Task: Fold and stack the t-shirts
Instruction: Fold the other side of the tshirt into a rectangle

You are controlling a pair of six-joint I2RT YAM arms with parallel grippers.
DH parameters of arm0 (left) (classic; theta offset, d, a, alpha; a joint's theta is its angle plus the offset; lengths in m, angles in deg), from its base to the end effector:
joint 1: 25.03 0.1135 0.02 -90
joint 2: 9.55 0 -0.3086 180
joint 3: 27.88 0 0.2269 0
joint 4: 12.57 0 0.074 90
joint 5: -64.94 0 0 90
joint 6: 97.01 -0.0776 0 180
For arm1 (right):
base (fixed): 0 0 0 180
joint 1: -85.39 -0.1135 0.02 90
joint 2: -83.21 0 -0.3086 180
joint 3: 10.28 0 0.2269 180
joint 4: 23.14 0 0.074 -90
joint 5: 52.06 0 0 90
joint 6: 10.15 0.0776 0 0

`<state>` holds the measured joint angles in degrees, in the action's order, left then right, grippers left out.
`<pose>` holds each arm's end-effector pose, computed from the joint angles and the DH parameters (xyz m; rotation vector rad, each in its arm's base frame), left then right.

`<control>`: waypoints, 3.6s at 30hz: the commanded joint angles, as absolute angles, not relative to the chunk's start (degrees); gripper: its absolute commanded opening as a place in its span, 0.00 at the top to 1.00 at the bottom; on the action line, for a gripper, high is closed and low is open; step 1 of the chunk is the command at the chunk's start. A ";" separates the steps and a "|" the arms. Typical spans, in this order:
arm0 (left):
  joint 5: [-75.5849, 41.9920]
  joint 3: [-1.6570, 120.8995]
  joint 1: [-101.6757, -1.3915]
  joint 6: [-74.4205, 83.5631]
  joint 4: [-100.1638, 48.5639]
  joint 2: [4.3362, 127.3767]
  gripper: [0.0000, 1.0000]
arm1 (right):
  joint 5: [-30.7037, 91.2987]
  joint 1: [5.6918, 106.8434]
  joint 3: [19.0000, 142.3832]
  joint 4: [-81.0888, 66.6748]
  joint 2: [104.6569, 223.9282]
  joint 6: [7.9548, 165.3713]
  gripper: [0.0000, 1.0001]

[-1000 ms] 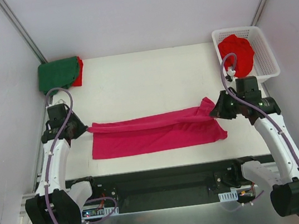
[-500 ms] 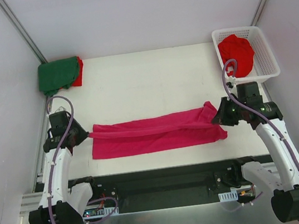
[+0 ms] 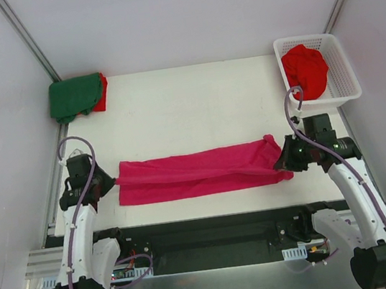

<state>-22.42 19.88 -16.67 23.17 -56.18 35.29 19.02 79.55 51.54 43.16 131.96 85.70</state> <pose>0.1417 0.0172 0.2439 -0.7337 2.1722 -0.2510 0.1226 0.0378 0.2787 -0.1378 2.4927 0.4976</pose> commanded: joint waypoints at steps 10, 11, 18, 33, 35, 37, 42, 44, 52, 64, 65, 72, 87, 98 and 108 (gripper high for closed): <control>-23.30 13.73 -16.16 30.52 -56.56 28.51 1.00 | 19.74 79.07 51.11 43.79 133.22 86.09 0.99; -23.47 13.47 -16.16 30.96 -56.64 28.07 1.00 | 19.66 79.15 51.11 43.70 133.48 86.00 0.99; -23.74 12.24 -16.16 32.72 -56.56 27.54 1.00 | 19.57 79.07 50.59 43.26 134.01 86.00 0.99; -26.99 13.38 -16.24 35.09 -59.37 23.15 0.45 | 19.39 78.80 50.50 42.47 135.42 85.56 0.99; -26.90 14.17 -16.25 35.09 -59.28 23.14 0.46 | 19.31 78.63 50.32 42.12 135.42 85.56 0.99; -26.38 14.70 -16.16 35.09 -58.49 23.58 0.46 | 19.13 78.63 49.88 42.12 135.42 85.82 0.99; -25.41 17.15 -16.25 33.34 -55.77 23.41 0.48 | 19.22 78.36 49.62 42.29 135.42 85.91 0.99; -25.15 18.39 -16.16 33.25 -55.42 23.76 0.48 | 19.30 78.19 49.53 42.65 135.24 86.26 0.99; -22.42 21.46 -16.25 33.24 -53.13 27.27 0.48 | 19.92 77.75 47.95 44.31 134.63 88.20 0.99; -17.24 19.97 -16.25 34.74 -46.01 32.19 0.47 | 21.06 76.78 44.26 47.30 130.76 91.01 0.91; -17.32 19.88 -16.33 34.83 -45.75 32.46 0.47 | 21.06 76.61 44.17 47.39 130.67 91.36 0.83; -16.10 19.62 -16.25 34.39 -43.64 34.39 0.47 | 23.08 75.82 44.70 48.18 130.32 92.59 0.43; -10.12 23.83 -44.52 29.03 -23.87 48.86 0.49 | 29.05 75.29 46.18 45.28 126.20 96.63 0.42; -7.83 45.60 -70.99 19.72 -13.75 82.70 0.54 | 30.73 75.29 47.95 48.71 123.38 97.60 0.41; -7.39 52.58 -78.91 13.47 -16.56 93.63 0.56 | 31.61 75.37 47.77 50.20 122.15 97.95 0.40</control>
